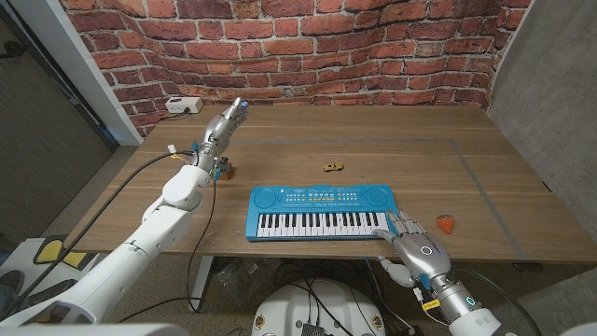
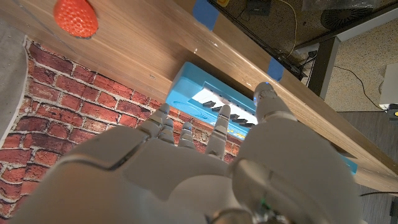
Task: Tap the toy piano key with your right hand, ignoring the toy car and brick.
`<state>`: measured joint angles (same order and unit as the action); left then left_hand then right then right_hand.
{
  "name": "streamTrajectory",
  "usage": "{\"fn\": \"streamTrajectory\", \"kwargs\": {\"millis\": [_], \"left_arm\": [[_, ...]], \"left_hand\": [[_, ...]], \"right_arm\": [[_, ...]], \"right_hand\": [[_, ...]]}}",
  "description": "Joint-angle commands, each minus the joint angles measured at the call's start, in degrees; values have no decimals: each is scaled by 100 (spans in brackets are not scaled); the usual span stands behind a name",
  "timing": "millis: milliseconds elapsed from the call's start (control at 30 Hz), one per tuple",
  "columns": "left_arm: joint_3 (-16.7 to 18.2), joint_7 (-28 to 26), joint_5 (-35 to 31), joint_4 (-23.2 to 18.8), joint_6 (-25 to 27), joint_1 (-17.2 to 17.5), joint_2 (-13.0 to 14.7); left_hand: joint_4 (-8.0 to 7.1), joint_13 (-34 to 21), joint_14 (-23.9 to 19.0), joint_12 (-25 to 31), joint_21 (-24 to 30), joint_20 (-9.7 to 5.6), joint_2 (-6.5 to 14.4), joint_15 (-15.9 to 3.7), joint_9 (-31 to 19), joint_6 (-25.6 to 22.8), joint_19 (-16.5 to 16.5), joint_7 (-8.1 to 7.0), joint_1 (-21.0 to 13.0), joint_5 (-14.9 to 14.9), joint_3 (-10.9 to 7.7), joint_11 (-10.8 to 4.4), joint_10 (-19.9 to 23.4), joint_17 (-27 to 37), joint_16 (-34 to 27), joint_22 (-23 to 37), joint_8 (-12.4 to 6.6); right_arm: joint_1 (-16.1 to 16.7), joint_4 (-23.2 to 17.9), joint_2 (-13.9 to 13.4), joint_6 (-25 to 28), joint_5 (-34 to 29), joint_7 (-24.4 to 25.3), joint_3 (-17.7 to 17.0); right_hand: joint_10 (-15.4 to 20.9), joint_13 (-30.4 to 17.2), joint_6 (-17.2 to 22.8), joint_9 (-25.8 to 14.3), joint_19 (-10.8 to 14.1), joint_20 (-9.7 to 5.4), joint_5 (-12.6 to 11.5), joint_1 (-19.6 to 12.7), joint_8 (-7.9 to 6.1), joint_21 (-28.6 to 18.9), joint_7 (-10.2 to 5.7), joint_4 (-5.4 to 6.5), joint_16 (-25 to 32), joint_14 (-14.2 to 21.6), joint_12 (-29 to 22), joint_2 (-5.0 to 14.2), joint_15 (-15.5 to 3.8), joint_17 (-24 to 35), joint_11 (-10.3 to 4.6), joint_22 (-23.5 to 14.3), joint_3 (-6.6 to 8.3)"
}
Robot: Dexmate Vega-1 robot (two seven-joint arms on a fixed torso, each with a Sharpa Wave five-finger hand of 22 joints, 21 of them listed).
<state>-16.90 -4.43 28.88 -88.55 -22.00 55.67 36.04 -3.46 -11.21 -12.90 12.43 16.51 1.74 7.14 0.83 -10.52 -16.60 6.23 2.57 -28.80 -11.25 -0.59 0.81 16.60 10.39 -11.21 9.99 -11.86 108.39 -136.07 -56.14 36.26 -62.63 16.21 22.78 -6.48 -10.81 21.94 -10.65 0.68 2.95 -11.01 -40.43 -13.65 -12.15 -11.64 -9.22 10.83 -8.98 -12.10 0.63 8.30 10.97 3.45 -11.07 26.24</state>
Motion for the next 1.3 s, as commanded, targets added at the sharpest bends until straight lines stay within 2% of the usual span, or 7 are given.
{"fn": "streamTrajectory", "kwargs": {"millis": [33, 833, 1300], "left_arm": [[-3, -33, -19, -21, 30, -15, 4], [-29, -17, -24, 12, 20, -31, -13], [36, -95, -44, -56, -5, 26, 16]], "left_hand": [[4, -11, -53, -9, -19, 26, 12, -5, -26, -42, 37, -3, -44, 23, -38, 4, 53, 17, 3, 29, -3], [8, -11, -54, -20, -56, 36, 18, -7, -27, -55, 48, -5, -58, 27, -46, 0, 64, 17, 12, 30, 6], [8, -12, -48, -26, -75, 50, 18, -5, -27, -59, 53, -7, -60, 29, -47, 2, 63, 18, 17, 31, 11]], "right_arm": [[-191, 74, -7, 205, -4, -34, 245], [-357, 77, -131, 483, 202, 80, 548], [-560, 127, -215, 508, 361, 55, 699]], "right_hand": [[-29, -14, 150, -8, -6, -21, 20, 21, -55, -25, 7, 63, 38, 1, -9, 36, -64, 24, -13, -23, 10], [253, -9, 507, -1, 76, -49, 46, 135, -101, -64, 6, 92, 77, 148, -116, 15, -115, 34, -97, -28, -15], [360, -7, 556, 1, 84, -52, 43, 136, -86, -69, 13, 85, 75, 168, -152, 32, -127, 35, -100, -29, 4]]}}
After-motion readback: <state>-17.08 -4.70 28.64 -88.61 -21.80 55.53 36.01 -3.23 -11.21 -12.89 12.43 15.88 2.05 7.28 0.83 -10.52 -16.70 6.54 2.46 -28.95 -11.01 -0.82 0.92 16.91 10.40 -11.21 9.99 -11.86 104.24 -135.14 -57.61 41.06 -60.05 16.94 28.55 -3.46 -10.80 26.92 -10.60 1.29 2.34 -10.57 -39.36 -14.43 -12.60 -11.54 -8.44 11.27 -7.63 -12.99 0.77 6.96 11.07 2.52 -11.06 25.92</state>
